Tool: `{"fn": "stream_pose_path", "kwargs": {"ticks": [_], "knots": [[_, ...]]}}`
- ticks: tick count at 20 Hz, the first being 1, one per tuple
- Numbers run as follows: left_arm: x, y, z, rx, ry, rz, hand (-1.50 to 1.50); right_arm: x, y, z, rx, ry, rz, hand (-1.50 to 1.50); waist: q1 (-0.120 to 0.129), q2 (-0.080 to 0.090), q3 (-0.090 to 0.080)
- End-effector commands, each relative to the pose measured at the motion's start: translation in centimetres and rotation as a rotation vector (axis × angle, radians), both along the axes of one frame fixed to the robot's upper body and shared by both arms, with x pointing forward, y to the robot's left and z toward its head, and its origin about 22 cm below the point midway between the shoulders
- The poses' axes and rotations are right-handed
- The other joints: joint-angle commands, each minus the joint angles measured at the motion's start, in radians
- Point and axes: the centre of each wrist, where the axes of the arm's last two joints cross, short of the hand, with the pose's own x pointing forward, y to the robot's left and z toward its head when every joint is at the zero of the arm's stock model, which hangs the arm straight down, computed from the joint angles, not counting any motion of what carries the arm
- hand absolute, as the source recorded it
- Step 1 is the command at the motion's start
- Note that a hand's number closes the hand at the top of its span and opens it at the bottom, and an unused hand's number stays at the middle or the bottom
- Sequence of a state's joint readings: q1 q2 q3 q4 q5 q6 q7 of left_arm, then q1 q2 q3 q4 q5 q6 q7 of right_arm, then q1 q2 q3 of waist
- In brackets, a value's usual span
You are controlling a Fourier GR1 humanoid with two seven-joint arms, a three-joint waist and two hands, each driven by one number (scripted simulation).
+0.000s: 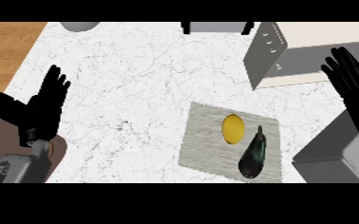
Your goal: Pick the lemon from the placemat and place it in the tiered shelf
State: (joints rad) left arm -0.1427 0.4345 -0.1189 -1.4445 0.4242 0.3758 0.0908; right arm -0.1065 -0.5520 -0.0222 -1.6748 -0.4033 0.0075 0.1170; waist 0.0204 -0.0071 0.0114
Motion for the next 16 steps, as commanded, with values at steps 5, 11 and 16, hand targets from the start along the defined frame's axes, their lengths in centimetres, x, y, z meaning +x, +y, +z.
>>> {"fn": "stream_pose_path", "kwargs": {"ticks": [5,11,16], "knots": [[0.2,-2.2,2.2,0.167,-0.123,-0.247,0.0,3.1,4.2,2.4,0.249,-0.432,0.199,1.5,0.018,0.013,-0.005],[0.5,-1.9,3.8,0.173,-0.111,-0.318,0.0,2.7,2.5,-7.5,-0.047,0.001,-0.021,-1.5,0.01,0.016,-0.009],[-0.7,-2.4,2.9,0.177,-0.075,-0.323,0.0,0.9,2.3,-6.2,-0.073,-0.025,0.257,-1.5,-0.014,0.008,-0.01]]}}
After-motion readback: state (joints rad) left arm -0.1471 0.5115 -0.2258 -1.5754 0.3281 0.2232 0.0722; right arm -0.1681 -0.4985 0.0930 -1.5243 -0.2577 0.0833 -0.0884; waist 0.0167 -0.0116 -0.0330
